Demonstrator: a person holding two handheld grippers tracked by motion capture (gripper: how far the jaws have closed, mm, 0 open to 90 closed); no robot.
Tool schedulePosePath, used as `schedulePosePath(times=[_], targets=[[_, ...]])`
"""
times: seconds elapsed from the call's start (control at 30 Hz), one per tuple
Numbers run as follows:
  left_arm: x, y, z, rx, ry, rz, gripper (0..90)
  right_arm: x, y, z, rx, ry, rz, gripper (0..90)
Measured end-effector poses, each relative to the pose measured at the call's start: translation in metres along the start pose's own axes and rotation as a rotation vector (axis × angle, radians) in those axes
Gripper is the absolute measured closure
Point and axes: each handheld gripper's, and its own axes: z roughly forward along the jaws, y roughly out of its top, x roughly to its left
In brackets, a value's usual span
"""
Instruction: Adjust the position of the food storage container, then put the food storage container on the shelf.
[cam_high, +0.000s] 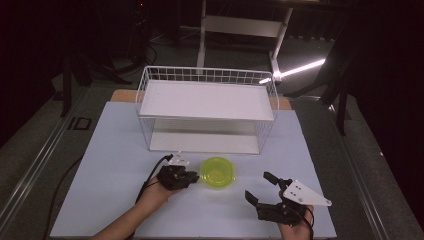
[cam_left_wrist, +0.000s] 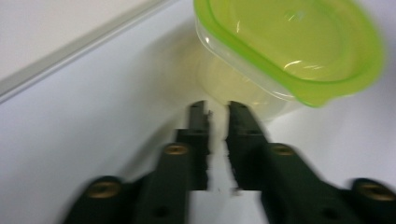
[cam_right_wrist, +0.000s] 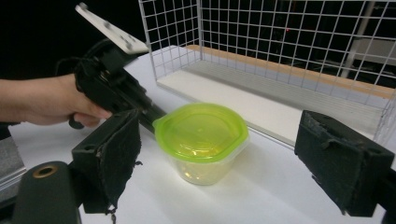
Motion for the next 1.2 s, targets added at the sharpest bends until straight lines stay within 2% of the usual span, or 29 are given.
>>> schedulePosePath(times=[0.03, 0.07, 0.13, 0.2, 0.33, 0.4, 0.47, 0.53, 0.6, 0.63, 0.7, 0.8, 0.9, 0.93, 1.03, 1.1, 1.2], targets=[[0.002, -0.002, -0.005, -0.012, -0.021, -0.012, 68.9, 0.000, 0.000, 0.001, 0.000, 0.004, -0.002, 14.4], [0.002, -0.003, -0.009, -0.024, -0.024, -0.022, 61.0, 0.001, 0.000, 0.001, 0.004, 0.003, -0.001, 14.4], [0.003, -0.006, -0.018, -0.042, -0.027, -0.012, 53.6, 0.001, -0.001, 0.003, 0.015, 0.005, -0.003, 14.4], [0.002, -0.008, -0.026, -0.067, -0.015, -0.016, 43.4, 0.002, -0.002, 0.005, 0.022, 0.006, -0.008, 14.4], [-0.003, -0.012, -0.041, -0.122, -0.024, -0.038, 22.2, 0.004, -0.002, 0.007, 0.032, 0.007, -0.013, 14.3], [-0.004, -0.013, -0.045, -0.133, 0.003, -0.035, 10.7, 0.004, -0.003, 0.008, 0.038, 0.007, -0.014, 14.3], [-0.005, -0.016, -0.051, -0.178, -0.007, -0.058, 2.4, 0.005, -0.003, 0.009, 0.042, 0.009, -0.004, 14.3], [-0.006, -0.018, -0.056, -0.207, -0.011, -0.072, 2.1, 0.006, -0.004, 0.010, 0.049, 0.014, -0.005, 14.3], [-0.009, -0.019, -0.061, -0.229, 0.009, -0.081, 2.1, 0.009, -0.004, 0.012, 0.057, 0.018, -0.011, 14.3], [-0.010, -0.020, -0.064, -0.255, -0.019, -0.087, 2.0, 0.010, -0.004, 0.013, 0.063, 0.018, -0.018, 14.3], [-0.013, -0.020, -0.068, -0.282, -0.029, -0.066, 2.1, 0.013, -0.005, 0.016, 0.080, 0.017, -0.034, 14.3], [-0.019, -0.016, -0.073, -0.279, -0.016, 0.001, 2.1, 0.015, -0.004, 0.019, 0.103, 0.018, -0.043, 14.4], [-0.022, -0.012, -0.077, -0.293, -0.034, 0.020, 2.2, 0.017, 0.001, 0.020, 0.104, 0.017, -0.035, 15.1], [-0.025, -0.008, -0.080, -0.301, -0.029, 0.043, 2.2, 0.018, 0.003, 0.020, 0.107, 0.023, -0.033, 15.2], [-0.030, -0.001, -0.082, -0.304, -0.029, 0.042, 2.3, 0.020, 0.009, 0.020, 0.111, 0.026, -0.050, 17.5], [-0.032, 0.004, -0.083, -0.289, -0.053, 0.019, 2.4, 0.021, 0.013, 0.020, 0.110, 0.025, -0.058, 17.5], [-0.033, 0.009, -0.083, -0.278, -0.047, 0.008, 2.4, 0.019, 0.019, 0.023, 0.110, 0.015, -0.049, 17.4]])
